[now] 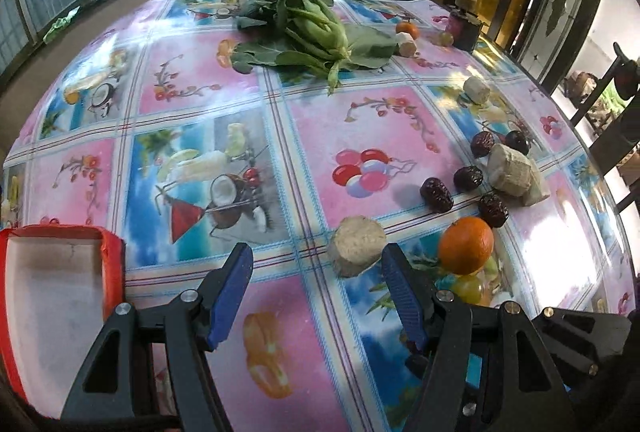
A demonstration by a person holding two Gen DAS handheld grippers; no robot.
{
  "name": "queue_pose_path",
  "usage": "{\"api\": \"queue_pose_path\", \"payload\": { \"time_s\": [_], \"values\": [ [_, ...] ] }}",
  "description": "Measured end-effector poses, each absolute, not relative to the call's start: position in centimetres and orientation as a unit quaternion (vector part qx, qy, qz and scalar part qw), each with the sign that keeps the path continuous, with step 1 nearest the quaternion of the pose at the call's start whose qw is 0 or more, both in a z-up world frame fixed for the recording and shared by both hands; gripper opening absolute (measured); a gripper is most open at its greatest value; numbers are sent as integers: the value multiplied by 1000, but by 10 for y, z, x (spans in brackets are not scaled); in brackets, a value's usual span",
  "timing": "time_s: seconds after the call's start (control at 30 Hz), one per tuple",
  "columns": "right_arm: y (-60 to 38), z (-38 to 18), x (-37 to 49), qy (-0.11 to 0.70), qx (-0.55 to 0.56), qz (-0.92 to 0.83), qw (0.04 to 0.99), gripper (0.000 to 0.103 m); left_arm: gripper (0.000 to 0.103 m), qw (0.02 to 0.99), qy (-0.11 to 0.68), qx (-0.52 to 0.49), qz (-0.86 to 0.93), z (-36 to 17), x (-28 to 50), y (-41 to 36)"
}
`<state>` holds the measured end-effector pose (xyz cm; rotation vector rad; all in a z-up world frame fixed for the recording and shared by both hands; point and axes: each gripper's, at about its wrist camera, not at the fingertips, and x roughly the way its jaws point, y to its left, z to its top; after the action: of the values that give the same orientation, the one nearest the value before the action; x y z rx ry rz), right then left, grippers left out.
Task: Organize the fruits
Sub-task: 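Grasp the round beige slice with the left gripper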
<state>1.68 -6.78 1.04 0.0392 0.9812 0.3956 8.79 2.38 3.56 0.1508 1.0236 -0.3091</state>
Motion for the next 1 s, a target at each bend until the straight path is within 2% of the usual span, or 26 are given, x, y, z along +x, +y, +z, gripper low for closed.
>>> {"api": "queue_pose_path", "payload": {
  "time_s": [0.03,0.23,0.33,0.4,0.47,0.77,1.0],
  "values": [
    [-67,10,17,467,13,187,864,25,67,859,485,74,-147,36,89,22],
    [-67,10,16,459,12,183,869,24,62,862,475,85,-157,35,88,14],
    [-68,9,16,458,14,183,870,24,47,858,478,89,-164,31,89,9],
    [-69,9,16,458,20,183,870,24,33,855,483,90,-168,28,90,8],
    [-69,9,16,458,21,183,870,24,29,853,485,96,-165,24,90,6],
    [-71,9,17,456,30,181,871,23,28,860,480,86,-153,22,88,13],
    [-73,8,18,457,33,180,870,23,28,872,470,69,-119,44,78,25]
  ]
}}
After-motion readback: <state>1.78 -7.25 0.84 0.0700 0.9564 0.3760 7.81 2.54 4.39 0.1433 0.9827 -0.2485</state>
